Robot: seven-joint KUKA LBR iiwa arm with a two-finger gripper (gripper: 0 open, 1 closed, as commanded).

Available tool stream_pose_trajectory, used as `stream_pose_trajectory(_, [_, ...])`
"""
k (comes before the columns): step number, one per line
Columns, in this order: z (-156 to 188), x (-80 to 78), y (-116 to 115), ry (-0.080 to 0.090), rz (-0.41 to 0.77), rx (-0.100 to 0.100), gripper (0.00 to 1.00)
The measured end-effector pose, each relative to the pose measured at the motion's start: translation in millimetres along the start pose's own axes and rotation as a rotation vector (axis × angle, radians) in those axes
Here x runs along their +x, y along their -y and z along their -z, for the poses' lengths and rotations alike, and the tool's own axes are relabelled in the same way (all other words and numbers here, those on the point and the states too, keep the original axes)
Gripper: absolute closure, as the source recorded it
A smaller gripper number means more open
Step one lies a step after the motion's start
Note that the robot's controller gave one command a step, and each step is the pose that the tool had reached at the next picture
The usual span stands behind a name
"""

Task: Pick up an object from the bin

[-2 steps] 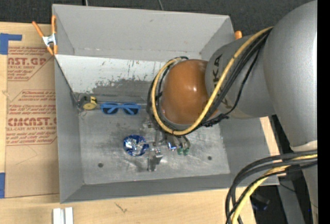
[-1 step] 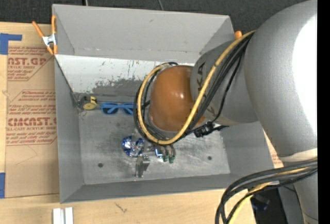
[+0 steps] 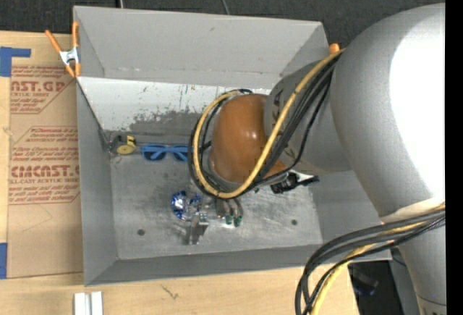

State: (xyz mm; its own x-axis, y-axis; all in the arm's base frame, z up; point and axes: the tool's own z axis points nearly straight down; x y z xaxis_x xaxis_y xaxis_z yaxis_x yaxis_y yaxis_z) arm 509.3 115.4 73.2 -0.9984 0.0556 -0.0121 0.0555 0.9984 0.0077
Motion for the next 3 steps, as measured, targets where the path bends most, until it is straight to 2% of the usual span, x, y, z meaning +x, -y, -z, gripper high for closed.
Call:
stream_pose_trajectory(1, [2.1, -1.5, -2.3, -0.007, 0.002, 0.003, 0.0])
stream_pose_trajectory(2, [4.2, -3.5, -2.7, 0.0, 0.002, 0.002, 1.0])
stream_pose_trajectory(3, [23.8, -4.6, -4.4, -0.008, 0.003, 0.005, 1.0])
